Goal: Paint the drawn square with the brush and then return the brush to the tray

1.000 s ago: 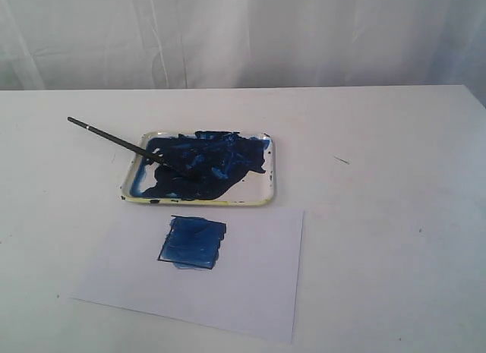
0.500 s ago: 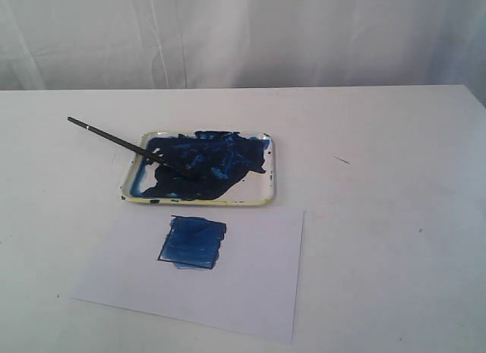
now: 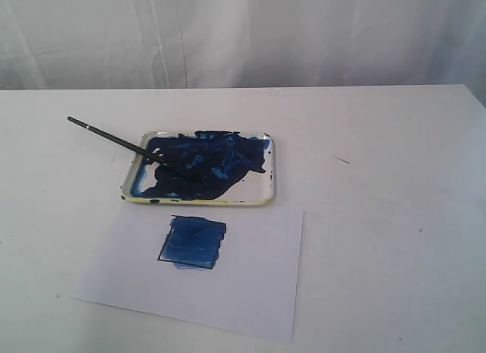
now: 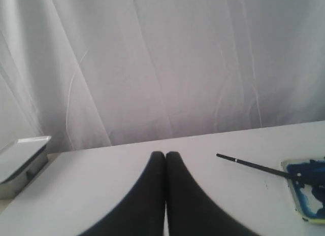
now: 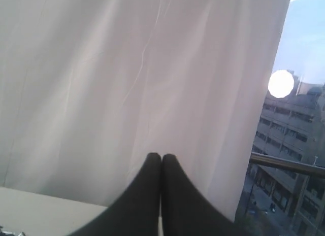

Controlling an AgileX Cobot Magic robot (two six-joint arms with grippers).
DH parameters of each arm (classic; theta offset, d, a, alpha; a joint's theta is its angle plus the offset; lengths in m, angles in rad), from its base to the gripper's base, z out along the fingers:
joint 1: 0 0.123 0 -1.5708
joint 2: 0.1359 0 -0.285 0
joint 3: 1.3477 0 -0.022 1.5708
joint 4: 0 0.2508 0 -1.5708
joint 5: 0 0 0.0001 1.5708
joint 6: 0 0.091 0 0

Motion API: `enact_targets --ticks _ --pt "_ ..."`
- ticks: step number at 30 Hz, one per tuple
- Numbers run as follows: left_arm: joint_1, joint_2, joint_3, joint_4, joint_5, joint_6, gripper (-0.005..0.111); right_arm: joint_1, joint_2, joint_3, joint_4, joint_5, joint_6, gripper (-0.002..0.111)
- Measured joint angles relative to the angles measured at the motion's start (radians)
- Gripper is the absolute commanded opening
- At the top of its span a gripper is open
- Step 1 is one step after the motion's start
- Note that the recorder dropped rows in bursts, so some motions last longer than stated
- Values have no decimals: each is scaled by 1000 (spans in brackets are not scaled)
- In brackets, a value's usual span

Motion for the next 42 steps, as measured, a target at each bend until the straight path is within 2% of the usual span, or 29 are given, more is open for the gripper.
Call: enact_targets --ticks 8,11,16,26,35,42 --pt "0 66 325 -9 -410 -87 0 0 49 246 0 -302 0 0" --pt "0 114 416 -28 -493 -120 0 0 98 317 0 -351 16 0" --pt "0 163 475 -41 -504 -137 0 0 155 387 0 -373 92 0" --pt "0 164 496 -41 -485 -103 0 0 166 483 0 -373 108 0" --pt "0 20 576 -41 -492 -116 0 0 33 529 0 -337 108 0" --pt "0 -1 621 -41 -485 -122 0 0 3 529 0 -312 104 0"
